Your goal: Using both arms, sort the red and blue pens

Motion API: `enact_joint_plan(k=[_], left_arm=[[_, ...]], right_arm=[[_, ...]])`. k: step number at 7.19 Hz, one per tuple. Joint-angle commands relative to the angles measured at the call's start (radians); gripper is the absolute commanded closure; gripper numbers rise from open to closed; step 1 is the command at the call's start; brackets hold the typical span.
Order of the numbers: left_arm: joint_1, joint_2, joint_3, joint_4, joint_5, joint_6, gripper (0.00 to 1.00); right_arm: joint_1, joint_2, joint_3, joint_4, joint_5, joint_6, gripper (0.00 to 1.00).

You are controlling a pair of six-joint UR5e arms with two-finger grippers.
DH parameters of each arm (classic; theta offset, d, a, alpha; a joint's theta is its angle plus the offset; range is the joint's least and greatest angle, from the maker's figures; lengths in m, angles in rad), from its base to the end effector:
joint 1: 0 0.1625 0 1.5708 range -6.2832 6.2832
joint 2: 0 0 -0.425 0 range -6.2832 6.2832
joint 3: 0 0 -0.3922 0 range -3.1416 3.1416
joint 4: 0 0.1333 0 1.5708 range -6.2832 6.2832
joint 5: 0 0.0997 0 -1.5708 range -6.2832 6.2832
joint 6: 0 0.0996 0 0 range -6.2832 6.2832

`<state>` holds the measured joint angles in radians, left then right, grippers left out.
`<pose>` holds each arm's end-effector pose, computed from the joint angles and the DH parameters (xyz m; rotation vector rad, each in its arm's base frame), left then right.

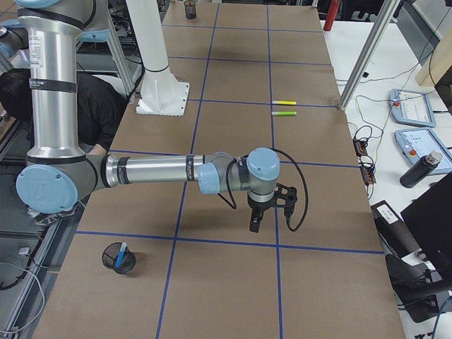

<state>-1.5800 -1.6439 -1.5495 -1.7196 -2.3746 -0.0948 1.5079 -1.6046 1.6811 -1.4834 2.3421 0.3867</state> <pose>-0.0665 -0.5336 0.6139 0.1552 0.8082 -0.0174 0.0332 -0.4898 0.6115 -0.0198 -0.7868 0.2438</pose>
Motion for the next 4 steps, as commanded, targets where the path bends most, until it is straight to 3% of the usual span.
enact_joint_plan(k=[1,4], left_arm=[[0.0,0.003,0.002,0.0,0.0,0.0,0.0],[0.0,0.003,0.005,0.002,0.0,0.001,0.0]], right_arm=[[0.0,0.0,0.0,0.002,0.0,0.001,0.0],[0.0,0.005,0.0,0.002,0.0,0.004,0.0]])
